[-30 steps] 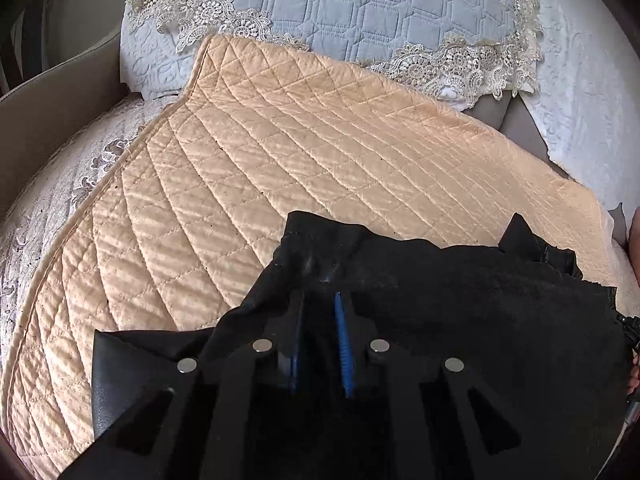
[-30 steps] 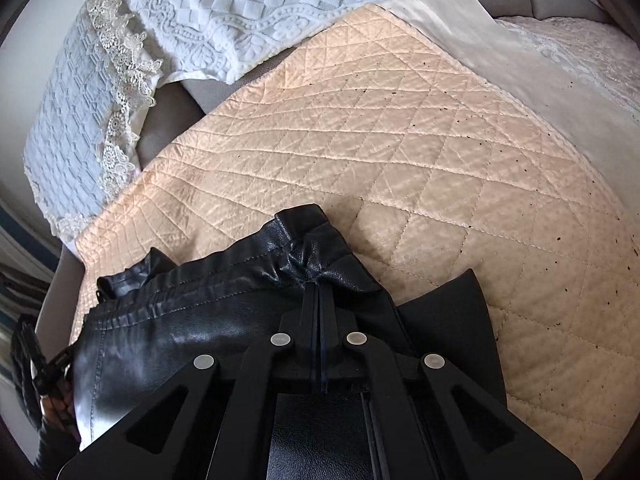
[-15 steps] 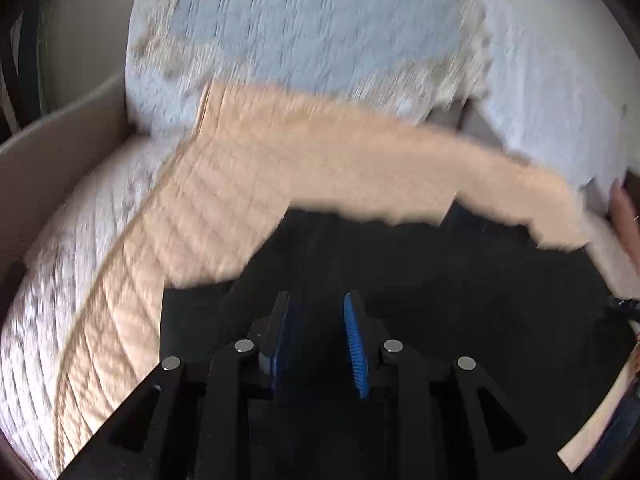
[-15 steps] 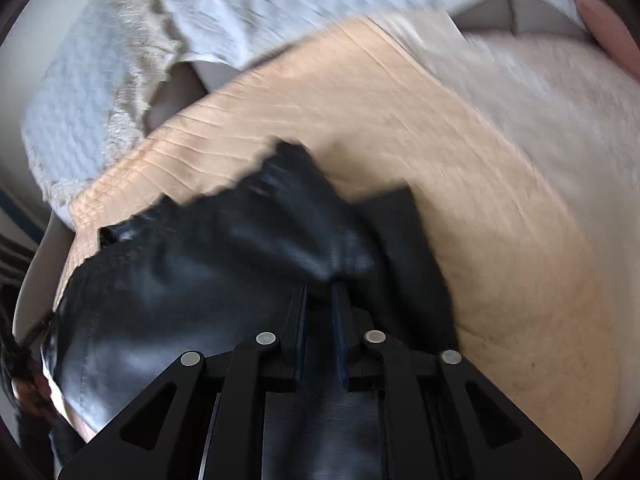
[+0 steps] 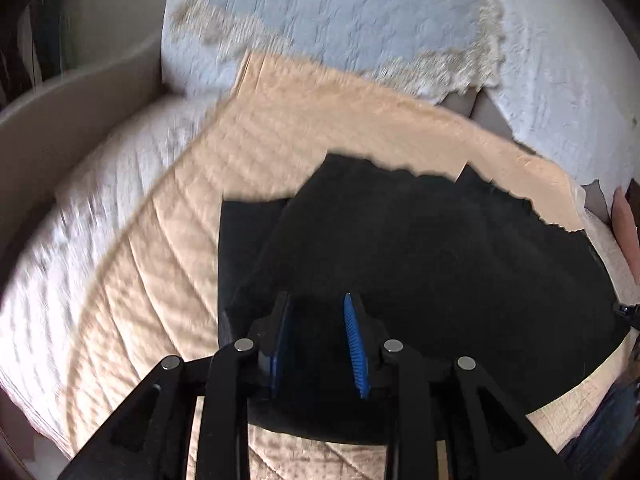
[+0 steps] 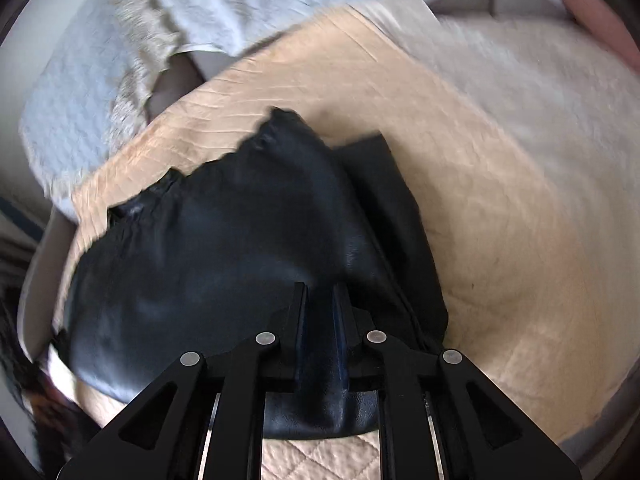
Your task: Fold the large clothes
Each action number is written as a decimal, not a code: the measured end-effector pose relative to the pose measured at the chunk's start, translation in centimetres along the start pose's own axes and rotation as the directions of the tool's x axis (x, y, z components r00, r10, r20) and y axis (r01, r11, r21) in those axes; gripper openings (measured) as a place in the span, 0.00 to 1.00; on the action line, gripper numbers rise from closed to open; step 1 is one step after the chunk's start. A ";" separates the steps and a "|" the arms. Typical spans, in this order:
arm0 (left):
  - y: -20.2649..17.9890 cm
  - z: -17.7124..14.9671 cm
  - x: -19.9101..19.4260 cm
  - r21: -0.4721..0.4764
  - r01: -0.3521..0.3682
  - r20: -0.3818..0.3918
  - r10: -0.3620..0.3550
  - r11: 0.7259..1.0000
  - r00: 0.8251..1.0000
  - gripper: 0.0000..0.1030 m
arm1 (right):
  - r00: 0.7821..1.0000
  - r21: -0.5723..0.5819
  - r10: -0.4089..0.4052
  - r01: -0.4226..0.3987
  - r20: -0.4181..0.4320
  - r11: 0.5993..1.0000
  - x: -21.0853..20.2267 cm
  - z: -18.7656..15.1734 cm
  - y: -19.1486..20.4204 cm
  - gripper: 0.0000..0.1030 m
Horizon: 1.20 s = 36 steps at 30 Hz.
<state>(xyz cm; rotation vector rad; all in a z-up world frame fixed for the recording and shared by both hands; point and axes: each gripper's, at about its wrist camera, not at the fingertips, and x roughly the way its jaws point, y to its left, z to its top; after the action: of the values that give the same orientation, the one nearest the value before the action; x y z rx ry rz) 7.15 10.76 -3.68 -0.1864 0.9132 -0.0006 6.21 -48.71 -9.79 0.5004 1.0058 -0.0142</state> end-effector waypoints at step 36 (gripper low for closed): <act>1.9 0.0 0.8 -0.122 0.074 -0.068 -0.083 0.990 0.994 0.32 | 0.977 -0.219 0.209 -0.211 -0.031 0.953 1.4 -6.1 14.2 0.34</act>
<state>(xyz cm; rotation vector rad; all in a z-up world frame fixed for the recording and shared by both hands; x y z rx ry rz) 7.55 12.58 -4.61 -0.3355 0.9788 -0.0262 5.39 -33.34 -7.94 0.4006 0.9438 0.2878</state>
